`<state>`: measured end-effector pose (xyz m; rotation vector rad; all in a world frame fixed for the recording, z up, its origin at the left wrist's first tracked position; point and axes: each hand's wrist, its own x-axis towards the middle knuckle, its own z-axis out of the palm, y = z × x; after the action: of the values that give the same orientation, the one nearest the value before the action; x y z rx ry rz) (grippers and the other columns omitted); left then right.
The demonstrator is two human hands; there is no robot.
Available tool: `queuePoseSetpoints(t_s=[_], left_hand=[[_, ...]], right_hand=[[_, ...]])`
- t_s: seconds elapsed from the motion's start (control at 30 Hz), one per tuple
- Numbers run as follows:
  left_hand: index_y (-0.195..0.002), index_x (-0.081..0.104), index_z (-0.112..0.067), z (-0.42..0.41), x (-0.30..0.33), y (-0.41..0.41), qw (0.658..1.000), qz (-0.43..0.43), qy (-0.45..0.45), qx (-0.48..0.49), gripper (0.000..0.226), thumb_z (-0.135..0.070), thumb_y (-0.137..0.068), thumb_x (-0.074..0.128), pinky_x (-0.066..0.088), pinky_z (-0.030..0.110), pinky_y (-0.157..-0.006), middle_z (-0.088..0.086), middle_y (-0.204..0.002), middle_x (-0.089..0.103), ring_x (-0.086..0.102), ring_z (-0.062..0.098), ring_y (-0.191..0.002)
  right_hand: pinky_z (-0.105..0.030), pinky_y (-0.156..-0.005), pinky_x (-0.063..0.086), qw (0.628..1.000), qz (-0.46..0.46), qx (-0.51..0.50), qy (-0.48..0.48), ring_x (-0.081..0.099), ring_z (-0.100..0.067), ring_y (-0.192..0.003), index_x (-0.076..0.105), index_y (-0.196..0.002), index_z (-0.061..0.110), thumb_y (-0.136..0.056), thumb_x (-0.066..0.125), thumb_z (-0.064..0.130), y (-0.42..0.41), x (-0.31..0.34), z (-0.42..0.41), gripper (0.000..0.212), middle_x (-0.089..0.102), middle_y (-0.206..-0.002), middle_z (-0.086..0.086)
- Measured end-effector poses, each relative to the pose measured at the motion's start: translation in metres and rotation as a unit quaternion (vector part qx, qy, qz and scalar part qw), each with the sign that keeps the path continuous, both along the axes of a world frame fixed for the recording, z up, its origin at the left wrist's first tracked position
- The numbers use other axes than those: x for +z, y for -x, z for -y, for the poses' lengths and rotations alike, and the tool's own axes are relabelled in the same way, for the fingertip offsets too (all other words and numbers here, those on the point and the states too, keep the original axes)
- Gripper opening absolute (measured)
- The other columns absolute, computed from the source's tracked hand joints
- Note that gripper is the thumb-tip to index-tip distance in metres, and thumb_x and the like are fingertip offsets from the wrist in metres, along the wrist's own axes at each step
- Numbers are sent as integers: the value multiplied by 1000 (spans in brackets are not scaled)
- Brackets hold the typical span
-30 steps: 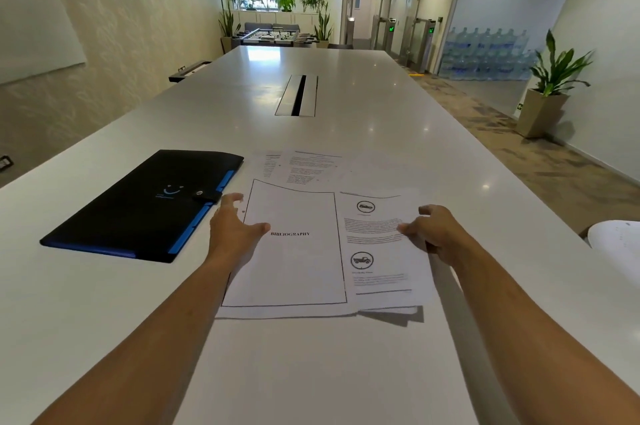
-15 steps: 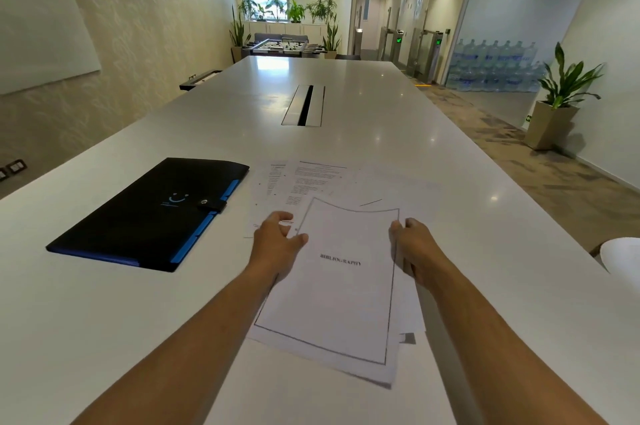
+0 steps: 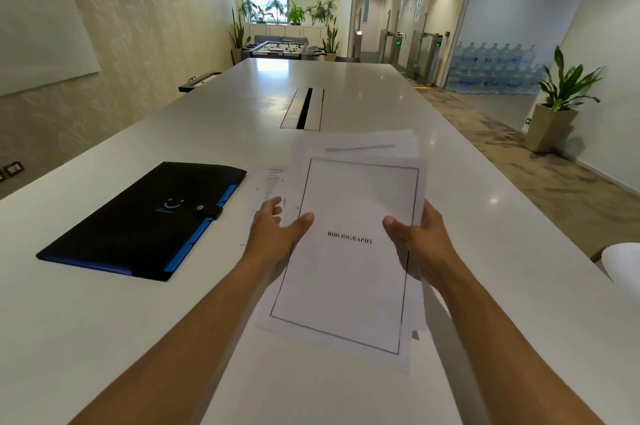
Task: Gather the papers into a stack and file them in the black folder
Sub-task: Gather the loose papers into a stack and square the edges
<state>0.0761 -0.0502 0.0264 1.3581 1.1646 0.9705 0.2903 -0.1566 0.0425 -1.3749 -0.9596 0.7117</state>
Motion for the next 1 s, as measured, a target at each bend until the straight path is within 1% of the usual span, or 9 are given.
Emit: queuePoseSetpoints(t_s=[0.1, 0.17, 0.27, 0.4, 0.47, 0.63, 0.77, 0.9, 1.0], left_hand=[[-141, 42, -20, 0, 26, 6, 995, 8, -31, -89, 67, -40, -84, 71, 38, 27, -100, -9, -135, 50, 46, 13, -128], [-129, 56, -22, 3, 42, 7, 987, 4, -97, -126, 46, -35, -86, 68, 50, 32, -97, -9, -120, 65, 62, 13, -114], [-122, 59, -25, 3, 59, 4, 981, 36, -173, -85, 36, -29, -88, 68, 56, 38, -91, -5, -114, 69, 67, 12, -105], [-121, 56, -26, 5, 75, 4, 965, 77, -243, -55, 33, -25, -90, 66, 57, 39, -89, -3, -115, 67, 66, 15, -106], [-117, 55, -33, 5, 74, 7, 963, 84, -250, -55, 32, -27, -88, 68, 56, 42, -90, -2, -114, 66, 66, 17, -107], [-127, 54, -20, 7, 57, 10, 969, 115, -210, -56, 58, -38, -76, 73, 57, 43, -89, 3, -116, 66, 65, 21, -107], [-125, 52, -27, 12, 48, 4, 973, 111, -198, -41, 52, -34, -78, 75, 58, 23, -79, -1, -116, 65, 65, 17, -106], [-134, 47, -17, 13, 49, -1, 976, 95, -195, -7, 54, -27, -86, 68, 54, 19, -79, 0, -119, 61, 61, 15, -106], [-125, 49, -25, 13, 53, -2, 977, 99, -190, -21, 41, -35, -87, 62, 56, 22, -78, -5, -112, 61, 62, 12, -99]], right_hand=[[-16, -70, 55, 998, 34, -17, -58, 70, -3, -90, 59, -122, 20, -87, 71, 12, -3, 23, 0, 39, 70, -106, 7], [-18, -69, 56, 994, 49, -23, -92, 71, -5, -88, 61, -118, 20, -85, 72, 15, -3, 36, -1, 34, 71, -104, 5], [-24, -74, 58, 987, 53, -41, -146, 71, -11, -92, 63, -116, 18, -84, 73, 17, 1, 58, -3, 33, 72, -106, 2], [-22, -81, 58, 976, 64, -50, -202, 69, -9, -100, 57, -112, 36, -82, 72, 25, 8, 77, -1, 34, 68, -109, 11], [-24, -83, 58, 977, 70, -39, -196, 68, -12, -104, 55, -116, 36, -80, 74, 32, 11, 74, 1, 41, 68, -112, 10], [-26, -81, 57, 982, 45, -18, -183, 68, -13, -103, 55, -121, 27, -76, 72, 18, 20, 41, 1, 50, 68, -114, 4], [-17, -75, 55, 982, 44, -41, -181, 68, -4, -96, 56, -116, 28, -74, 70, 15, 31, 25, 0, 46, 68, -107, 10], [-20, -73, 58, 986, 42, -44, -154, 70, -6, -92, 62, -108, 29, -80, 74, 14, 30, 20, -2, 34, 73, -97, 14], [-23, -74, 59, 988, 50, -49, -140, 72, -8, -89, 66, -103, 30, -85, 71, 6, 24, 20, -4, 30, 74, -96, 12]])
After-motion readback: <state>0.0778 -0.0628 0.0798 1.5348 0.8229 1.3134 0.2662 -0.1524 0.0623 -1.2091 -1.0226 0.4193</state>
